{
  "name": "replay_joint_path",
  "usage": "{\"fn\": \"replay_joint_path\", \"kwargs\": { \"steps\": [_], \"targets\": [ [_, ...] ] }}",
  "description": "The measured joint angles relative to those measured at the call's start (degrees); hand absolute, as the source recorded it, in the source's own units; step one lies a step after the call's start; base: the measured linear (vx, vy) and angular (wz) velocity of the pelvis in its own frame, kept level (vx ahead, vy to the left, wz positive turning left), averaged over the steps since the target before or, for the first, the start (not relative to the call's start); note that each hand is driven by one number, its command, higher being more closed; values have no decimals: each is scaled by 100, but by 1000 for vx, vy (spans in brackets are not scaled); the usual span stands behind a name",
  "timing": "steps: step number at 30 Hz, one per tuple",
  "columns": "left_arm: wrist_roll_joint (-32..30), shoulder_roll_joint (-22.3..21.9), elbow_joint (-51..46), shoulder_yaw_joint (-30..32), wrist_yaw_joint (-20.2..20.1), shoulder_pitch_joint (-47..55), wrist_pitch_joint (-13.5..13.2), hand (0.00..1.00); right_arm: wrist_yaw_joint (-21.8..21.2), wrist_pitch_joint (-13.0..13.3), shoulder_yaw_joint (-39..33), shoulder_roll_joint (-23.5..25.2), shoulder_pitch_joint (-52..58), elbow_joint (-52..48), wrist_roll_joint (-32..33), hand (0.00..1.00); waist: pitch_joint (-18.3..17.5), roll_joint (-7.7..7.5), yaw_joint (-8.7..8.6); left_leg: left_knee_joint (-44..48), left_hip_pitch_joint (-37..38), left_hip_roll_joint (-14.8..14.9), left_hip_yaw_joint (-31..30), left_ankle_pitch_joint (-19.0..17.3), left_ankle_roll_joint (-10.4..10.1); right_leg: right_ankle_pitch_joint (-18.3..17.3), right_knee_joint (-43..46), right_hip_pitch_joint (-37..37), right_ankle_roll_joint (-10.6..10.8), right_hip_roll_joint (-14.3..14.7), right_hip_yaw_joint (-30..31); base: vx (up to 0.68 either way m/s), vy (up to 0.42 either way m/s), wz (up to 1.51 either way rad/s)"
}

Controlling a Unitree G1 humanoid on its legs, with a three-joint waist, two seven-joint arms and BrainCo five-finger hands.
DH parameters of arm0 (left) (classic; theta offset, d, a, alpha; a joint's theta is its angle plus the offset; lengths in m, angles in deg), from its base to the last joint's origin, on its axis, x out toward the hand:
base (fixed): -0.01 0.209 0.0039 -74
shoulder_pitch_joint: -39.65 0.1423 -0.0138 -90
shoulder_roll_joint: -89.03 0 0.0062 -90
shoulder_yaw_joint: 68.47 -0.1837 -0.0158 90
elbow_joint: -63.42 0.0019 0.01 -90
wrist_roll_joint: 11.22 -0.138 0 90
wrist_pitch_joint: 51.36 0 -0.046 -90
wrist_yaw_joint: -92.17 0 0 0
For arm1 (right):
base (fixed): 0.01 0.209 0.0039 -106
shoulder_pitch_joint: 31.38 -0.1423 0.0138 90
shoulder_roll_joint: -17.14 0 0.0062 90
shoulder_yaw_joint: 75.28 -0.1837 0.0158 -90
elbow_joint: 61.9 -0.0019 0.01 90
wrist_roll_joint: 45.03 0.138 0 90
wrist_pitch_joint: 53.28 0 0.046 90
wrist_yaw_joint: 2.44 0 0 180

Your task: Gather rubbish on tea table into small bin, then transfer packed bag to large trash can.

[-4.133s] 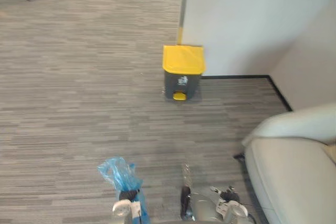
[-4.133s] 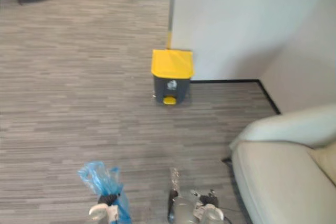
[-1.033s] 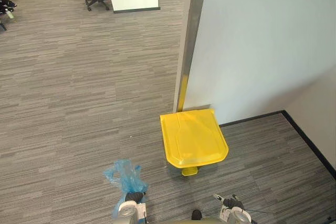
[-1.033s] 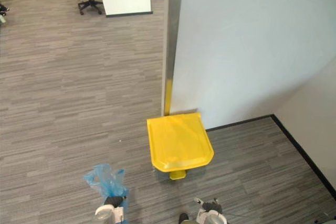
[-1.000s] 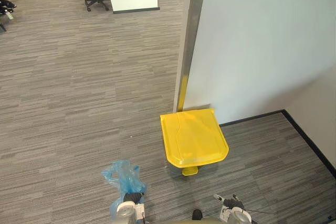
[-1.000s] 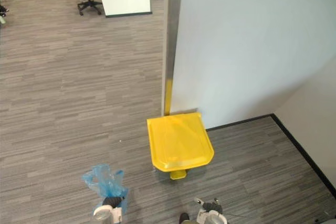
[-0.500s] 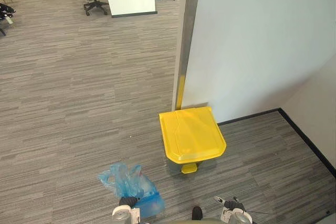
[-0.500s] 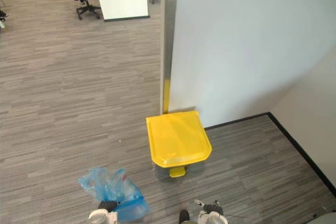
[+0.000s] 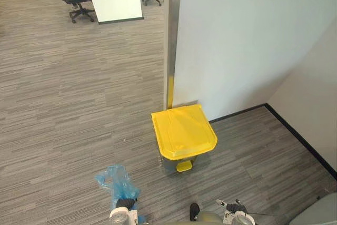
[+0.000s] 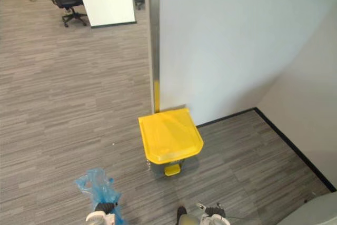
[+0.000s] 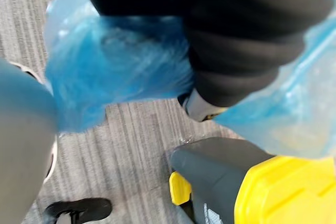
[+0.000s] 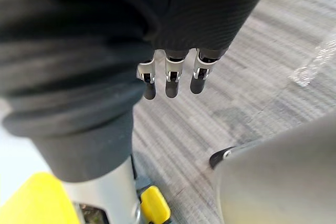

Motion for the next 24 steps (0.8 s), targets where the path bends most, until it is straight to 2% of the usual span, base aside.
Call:
{"fn": "replay_joint_path", "kwargs": {
  "steps": [1, 4, 5, 7, 8, 9, 10, 12, 15, 17, 20, 24],
  "targets": [
    [0, 7, -2, 0, 2, -9, 0, 100, 5, -1, -6, -7, -22, 0, -3, 0, 33, -17, 5, 70, 74, 31, -51, -81, 24, -63, 12, -101, -47, -20, -137, 77, 10, 46],
    [0, 69, -1, 3, 1, -85, 2, 100, 56, 5, -9, 80, -78, -27, 4, 0, 115, -146, 21, 541, 157, 134, -270, -502, -29, 147, -738, -387, -176, -30, -483, 155, -85, 49],
    [0, 62, -1, 6, 0, -119, 1, 100, 78, -1, -44, 90, -98, -48, 5, 0, 135, -169, 25, 796, 159, 182, -334, -713, -93, 160, -994, -488, -181, -23, -585, 326, -199, 44],
    [-1, 63, -10, 78, 0, -193, -6, 100, 110, -6, -166, 173, -99, -126, 10, 0, 193, -296, 36, 1233, 182, 127, -466, -1101, -343, 92, -1251, -478, -54, -46, -645, 370, -191, 35],
    [1, -40, 30, 167, 1, -320, 4, 100, 121, -1, -373, 149, -165, -144, 32, 0, 322, -121, 61, 1413, 244, 256, -535, -1249, -425, 116, -927, -511, -30, 19, -721, 354, -134, 22],
    [0, -149, 25, 201, -7, -407, -4, 100, 134, -1, -511, 104, -259, -189, 43, 0, 447, 13, 63, 1439, 244, 345, -615, -1206, -423, -20, -759, -527, -53, 69, -779, 375, -130, 20],
    [0, -212, 25, 206, -6, -458, -4, 100, 144, 1, -582, 97, -268, -211, 71, 0, 504, 34, 52, 1439, 245, 367, -637, -1150, -380, -31, -683, -528, -67, 61, -803, 268, -104, 30],
    [0, -293, 17, 202, -11, -551, -5, 100, 204, 3, -818, 121, -195, -215, 269, 0, 530, 13, 59, 1586, 238, 436, -669, -1049, -234, -144, -438, -507, -172, 52, -822, 253, -109, 34],
    [0, -274, -12, 258, -11, -657, -4, 100, 230, 6, -1051, 231, -103, -245, 463, 0, 521, 2, 63, 2048, 2, 624, -994, -1094, -251, -454, -180, -488, -232, 42, -1066, 175, -91, 38],
    [1, -259, -69, 257, -4, -724, 27, 100, 266, -19, -1065, 225, -134, -252, 461, 0, 509, -13, 66, 2151, -200, 741, -1005, -1113, -286, -462, -224, -530, -238, 62, -1182, 54, -33, 34],
    [51, -256, -175, 253, -7, -758, 15, 100, 251, -37, -802, 265, -151, -473, 442, 0, 452, -46, 125, 2260, -575, 805, -1091, -1112, -287, -470, -201, -806, -292, 90, -1184, 61, -22, 14],
    [69, -196, -577, -21, -6, -775, 11, 100, 248, -47, -125, 258, -355, -1055, 438, 0, 451, 75, 174, 2248, -904, 809, -1190, -1071, -366, -451, -118, -1090, -345, -1, -1212, 137, 20, 13]
  ]
}}
